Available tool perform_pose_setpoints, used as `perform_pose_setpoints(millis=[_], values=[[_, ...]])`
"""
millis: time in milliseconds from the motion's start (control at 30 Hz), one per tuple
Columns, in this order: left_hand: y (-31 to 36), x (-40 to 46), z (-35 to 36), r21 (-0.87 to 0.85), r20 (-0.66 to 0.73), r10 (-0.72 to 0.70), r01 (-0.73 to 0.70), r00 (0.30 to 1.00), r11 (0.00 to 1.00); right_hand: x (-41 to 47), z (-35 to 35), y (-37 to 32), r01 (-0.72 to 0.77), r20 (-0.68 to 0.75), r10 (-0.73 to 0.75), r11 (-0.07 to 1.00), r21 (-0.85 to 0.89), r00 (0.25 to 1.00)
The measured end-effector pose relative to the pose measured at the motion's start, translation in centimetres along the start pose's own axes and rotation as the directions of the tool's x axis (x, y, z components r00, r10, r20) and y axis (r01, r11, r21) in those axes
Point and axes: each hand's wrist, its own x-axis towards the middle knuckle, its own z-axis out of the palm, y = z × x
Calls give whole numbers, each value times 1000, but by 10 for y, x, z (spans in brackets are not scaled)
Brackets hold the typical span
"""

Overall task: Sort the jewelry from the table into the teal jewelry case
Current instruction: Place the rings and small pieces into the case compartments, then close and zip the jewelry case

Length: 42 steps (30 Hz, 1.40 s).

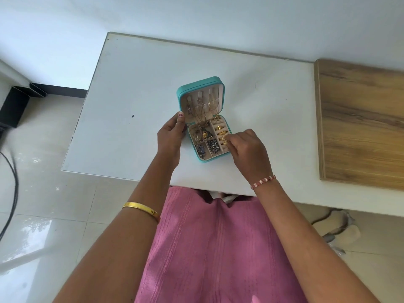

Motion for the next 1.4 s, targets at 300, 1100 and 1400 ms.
perform_pose_setpoints(millis=[300, 1100, 1400], values=[[0, 1, 0, -1, -8, -1, 1, 1000, 1000, -13, 6, -5, -132, -32, 131, 991, -24, 991], [4, 6, -1, 120, -4, -18, 19, 1000, 993, 62, -2, 7, -517, 223, 482, 656, 550, 848], [15, 14, 1, 334, 34, -84, 67, 996, 940, 77, 8, 11, -552, 305, 466, 615, 564, 831]])
